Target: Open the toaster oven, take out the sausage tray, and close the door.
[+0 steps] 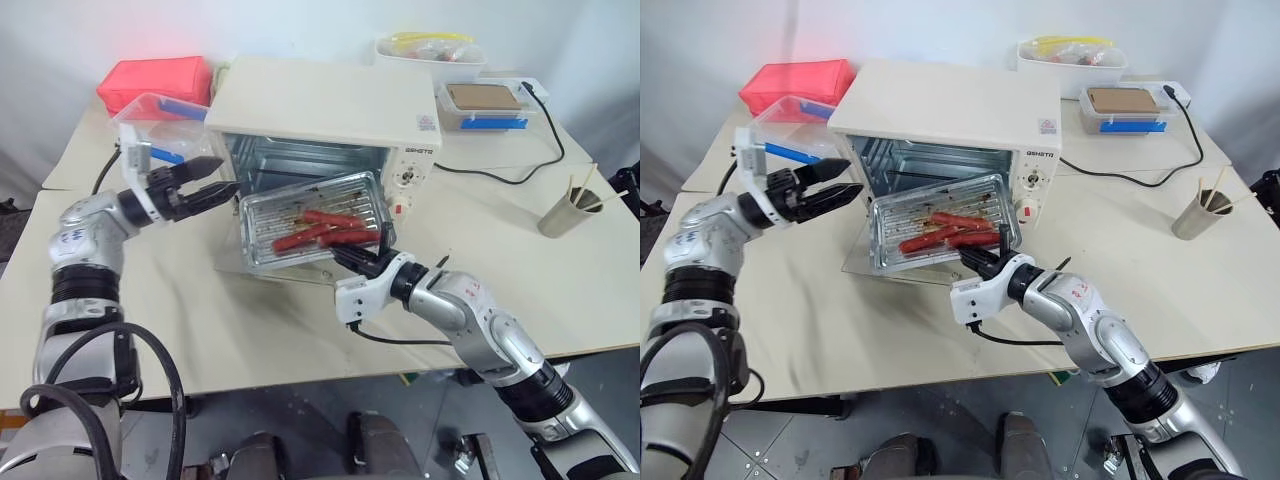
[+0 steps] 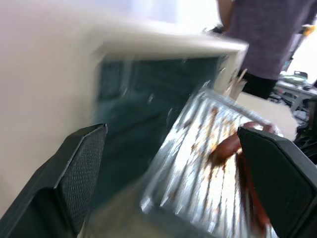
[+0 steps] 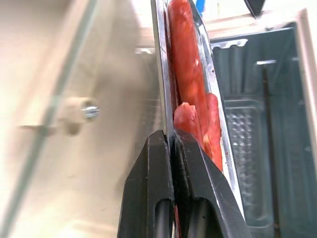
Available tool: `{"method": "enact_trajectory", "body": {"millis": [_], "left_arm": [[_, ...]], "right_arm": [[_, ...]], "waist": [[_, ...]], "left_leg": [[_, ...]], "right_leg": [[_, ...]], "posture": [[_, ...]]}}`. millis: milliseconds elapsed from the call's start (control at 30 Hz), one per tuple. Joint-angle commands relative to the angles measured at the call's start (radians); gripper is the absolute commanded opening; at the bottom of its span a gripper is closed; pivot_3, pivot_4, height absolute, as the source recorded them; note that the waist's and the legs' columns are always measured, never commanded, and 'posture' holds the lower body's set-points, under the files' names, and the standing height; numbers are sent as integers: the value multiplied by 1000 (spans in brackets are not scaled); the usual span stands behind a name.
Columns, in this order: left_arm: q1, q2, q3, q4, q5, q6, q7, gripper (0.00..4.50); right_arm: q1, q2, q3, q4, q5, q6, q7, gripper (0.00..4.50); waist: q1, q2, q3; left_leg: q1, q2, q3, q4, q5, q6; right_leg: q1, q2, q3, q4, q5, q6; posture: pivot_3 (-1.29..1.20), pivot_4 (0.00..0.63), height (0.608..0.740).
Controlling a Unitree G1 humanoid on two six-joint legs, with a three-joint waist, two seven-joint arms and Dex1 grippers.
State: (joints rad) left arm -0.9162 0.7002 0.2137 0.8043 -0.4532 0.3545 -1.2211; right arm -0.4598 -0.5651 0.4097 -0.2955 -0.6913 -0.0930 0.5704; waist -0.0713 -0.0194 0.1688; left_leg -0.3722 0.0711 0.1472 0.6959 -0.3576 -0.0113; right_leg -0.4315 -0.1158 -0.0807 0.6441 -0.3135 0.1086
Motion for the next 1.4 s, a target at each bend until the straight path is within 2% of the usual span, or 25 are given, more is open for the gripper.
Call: {"method": "enact_trajectory", "body": {"millis": [33, 267, 400, 533, 700, 833, 933, 1333, 1400], "left_arm": [[44, 81, -7, -119, -29, 272, 12, 4500], [148, 210, -7, -313, -122, 805, 56, 4500], [157, 233, 32, -349, -175, 975, 87, 4500], [129, 209, 113, -334, -215, 1109, 172, 4500], [126, 120, 224, -384, -280, 1240, 255, 4500], [162, 84, 241, -436, -343, 1260, 313, 4500], [201, 51, 241, -466, -390, 1260, 371, 3865], [245, -51, 319, -452, -648, 1260, 658, 63], [258, -62, 337, -440, -719, 1260, 729, 11]], "right_arm": [[4, -7, -64, -69, 51, -14, 12, 20], [2, 18, -69, -68, 122, -63, 12, 20], [-23, 30, -68, -50, 140, -89, 11, 20], [-51, 37, -61, -29, 158, -112, 22, 20], [-101, 52, -32, 27, 194, -149, 50, 20], [-111, 68, -27, 48, 207, -152, 66, 20], [-121, 86, -20, 60, 214, -163, 73, 0], [-132, 111, -7, 84, 260, -189, 116, 0], [-119, 117, -12, 82, 301, -164, 142, 0]], "waist": [[3, -1, 1], [19, -3, 2], [21, -4, 2], [19, -4, 2], [19, -4, 2], [17, -4, 2], [15, -4, 2], [18, -4, 2], [17, -4, 2]], "left_leg": [[0, 0, 0, 0, 0, 0], [0, 1, 0, 1, 0, 0], [0, 1, 0, 1, 0, 0], [0, 1, 0, 1, 0, 0], [1, 1, 0, 2, 0, 0], [1, 1, 0, 2, 0, 0], [2, 1, 0, 1, 0, 0], [2, 0, 0, 2, 0, 0], [2, 0, 0, 2, 0, 0]], "right_leg": [[0, 0, 0, 0, 0, 0], [0, 0, 0, 0, 0, 0], [1, 0, 0, 0, 0, 0], [0, 0, 1, 1, 0, 0], [1, 0, 1, 1, 0, 0], [1, 0, 1, 2, 0, 0], [1, 0, 2, 3, 0, 0], [1, -1, 2, 4, 0, 0], [1, -1, 3, 4, 0, 0]], "posture": [[0, 150, 740], [0, 150, 740], [0, 150, 740], [0, 150, 740], [0, 150, 740], [0, 150, 740], [0, 150, 740], [0, 150, 740], [0, 150, 740]]}}
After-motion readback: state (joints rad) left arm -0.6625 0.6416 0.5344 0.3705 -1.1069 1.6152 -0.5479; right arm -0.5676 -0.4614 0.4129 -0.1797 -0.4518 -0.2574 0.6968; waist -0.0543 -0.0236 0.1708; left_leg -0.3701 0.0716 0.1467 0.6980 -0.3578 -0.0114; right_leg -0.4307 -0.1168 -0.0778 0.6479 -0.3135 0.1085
